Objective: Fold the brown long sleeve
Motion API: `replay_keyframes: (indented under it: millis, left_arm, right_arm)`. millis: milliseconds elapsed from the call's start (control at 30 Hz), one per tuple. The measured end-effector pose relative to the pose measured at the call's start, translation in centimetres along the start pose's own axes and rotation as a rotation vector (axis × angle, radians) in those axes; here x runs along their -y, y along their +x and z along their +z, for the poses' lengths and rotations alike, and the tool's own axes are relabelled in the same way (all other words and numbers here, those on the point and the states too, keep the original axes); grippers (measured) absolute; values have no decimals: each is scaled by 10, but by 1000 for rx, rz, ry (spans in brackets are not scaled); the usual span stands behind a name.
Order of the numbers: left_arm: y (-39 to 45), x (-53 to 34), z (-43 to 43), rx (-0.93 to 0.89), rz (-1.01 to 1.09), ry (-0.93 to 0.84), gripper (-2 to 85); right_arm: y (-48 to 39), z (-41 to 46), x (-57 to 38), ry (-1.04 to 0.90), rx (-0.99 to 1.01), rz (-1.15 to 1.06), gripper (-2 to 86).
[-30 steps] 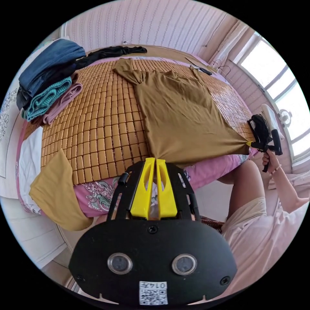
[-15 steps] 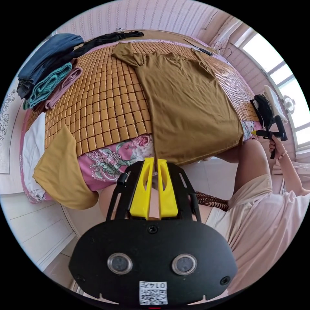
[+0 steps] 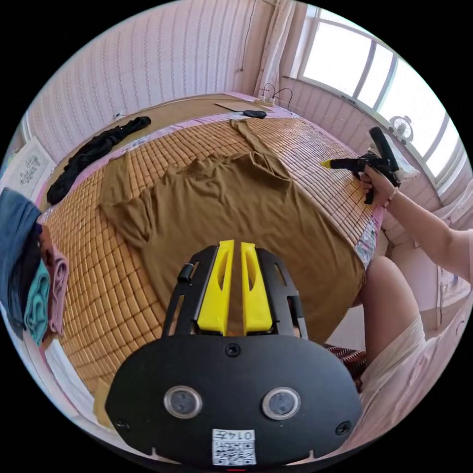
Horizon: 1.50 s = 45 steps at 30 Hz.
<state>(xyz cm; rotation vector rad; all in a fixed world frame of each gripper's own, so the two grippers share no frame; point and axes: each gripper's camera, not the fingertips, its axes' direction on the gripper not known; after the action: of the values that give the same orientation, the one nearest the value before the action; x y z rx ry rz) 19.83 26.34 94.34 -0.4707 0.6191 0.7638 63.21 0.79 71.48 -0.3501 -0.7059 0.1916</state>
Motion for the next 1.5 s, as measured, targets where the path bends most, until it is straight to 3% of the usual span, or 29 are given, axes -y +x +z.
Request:
replay_keyframes:
  millis: [167,267,533,733,1067,1167,1233,1300,1500]
  left_arm:
    - [1,118,58,-80,38,-17,13]
    - [9,141,69,-148,25,-45,11]
    - [40,169,53,-159,17,-137,12]
    - [75,204,50,-107,-23,-184,24]
    - [128,280,104,7,-2,-215,54]
    - [132,284,122,58,8,-225,52]
    - [134,280,137,59,21,-283,34]
    - [134,273,132,3,26,-228,10]
    - [128,264,119,-28,-21,-213,-9]
  right_arm:
    - [56,63,123,-56,-73,101,95]
    - [79,82,139,-152,-78,165,17]
    - [119,-60,28,20,-12,312,4]
    - [150,-104,-55,-200,-20,477,19]
    - [177,-74,83,-98,-17,208,98]
    - [182,-45,107,-115,-42,203,60]
    - [180,-41,109,-114,-51,175,28]
    - [183,-48,106,-139,5,181,14]
    - [183,-177,12,67,-18,360,3]
